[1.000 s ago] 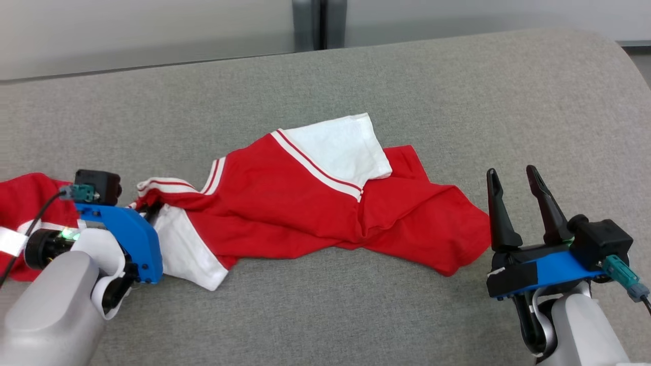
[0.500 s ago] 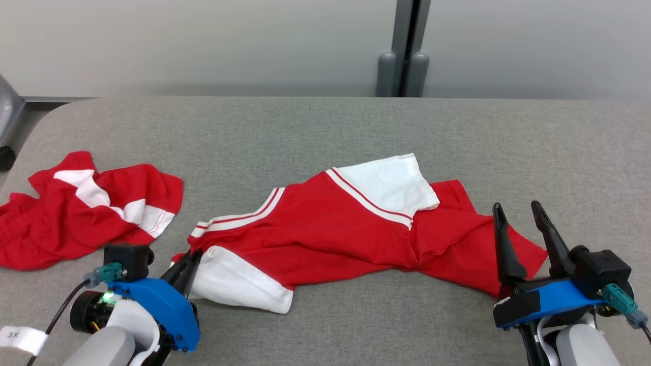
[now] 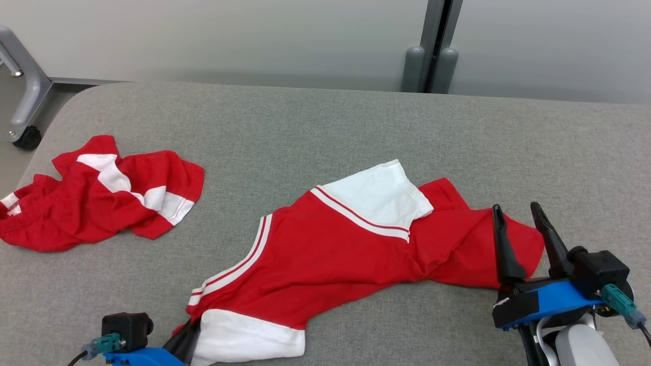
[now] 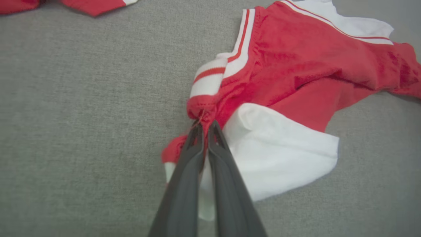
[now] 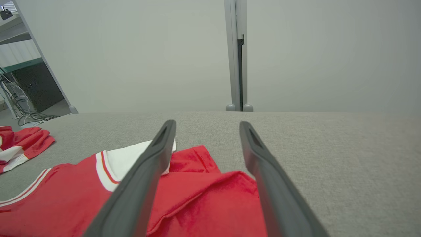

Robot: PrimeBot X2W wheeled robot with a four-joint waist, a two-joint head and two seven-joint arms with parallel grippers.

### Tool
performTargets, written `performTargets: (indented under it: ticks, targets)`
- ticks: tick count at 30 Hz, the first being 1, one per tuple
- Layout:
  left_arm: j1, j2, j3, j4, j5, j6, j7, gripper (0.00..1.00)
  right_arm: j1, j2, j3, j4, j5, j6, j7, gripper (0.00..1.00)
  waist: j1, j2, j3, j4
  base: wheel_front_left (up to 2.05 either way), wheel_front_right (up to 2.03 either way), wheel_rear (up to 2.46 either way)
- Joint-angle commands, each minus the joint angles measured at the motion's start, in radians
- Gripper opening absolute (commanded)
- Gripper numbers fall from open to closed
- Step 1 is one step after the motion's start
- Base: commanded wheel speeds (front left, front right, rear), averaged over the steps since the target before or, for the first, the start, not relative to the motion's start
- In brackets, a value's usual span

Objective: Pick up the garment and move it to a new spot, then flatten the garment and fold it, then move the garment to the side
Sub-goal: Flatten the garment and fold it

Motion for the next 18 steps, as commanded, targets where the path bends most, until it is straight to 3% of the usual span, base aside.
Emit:
performTargets:
  ticks: [1,2,3,10,15,18]
  targets:
    - [0.005,0.019,0.007,-0.006,0.023,0.02,-0.016,0.36,-0.003,-0.003,0.0,0.0,-0.002,0.0,-0.004,1.0,0.0,0.0,0.002,-0.002,0.0,0.0,0.0]
    - [0.003,0.02,0.009,-0.009,0.036,0.025,-0.033,0.93,-0.005,-0.003,0.0,0.003,-0.002,0.0,-0.004,1.0,0.0,0.0,0.002,-0.003,0.0,0.0,0.0]
    - [-0.003,0.019,0.018,-0.01,0.048,0.031,-0.056,1.0,-0.007,-0.003,0.001,0.005,-0.001,0.0,-0.004,1.0,0.0,0.0,0.0,-0.005,0.0,0.0,0.0]
    - [-0.081,0.04,0.052,-0.051,0.101,-0.006,-0.146,1.0,-0.013,-0.002,0.002,0.005,0.001,0.0,-0.004,1.0,0.0,0.0,-0.004,-0.032,0.0,0.0,0.0]
    - [-0.18,0.079,0.058,-0.103,0.161,0.005,-0.117,1.0,-0.02,-0.002,0.002,0.005,0.006,0.0,-0.004,1.0,0.0,0.0,0.009,-0.061,0.0,0.0,0.0]
    - [-0.253,0.069,0.073,-0.118,0.184,0.009,-0.116,1.0,-0.03,-0.002,0.005,0.004,0.008,0.0,-0.004,1.0,0.0,0.0,0.021,-0.085,0.0,0.0,0.0]
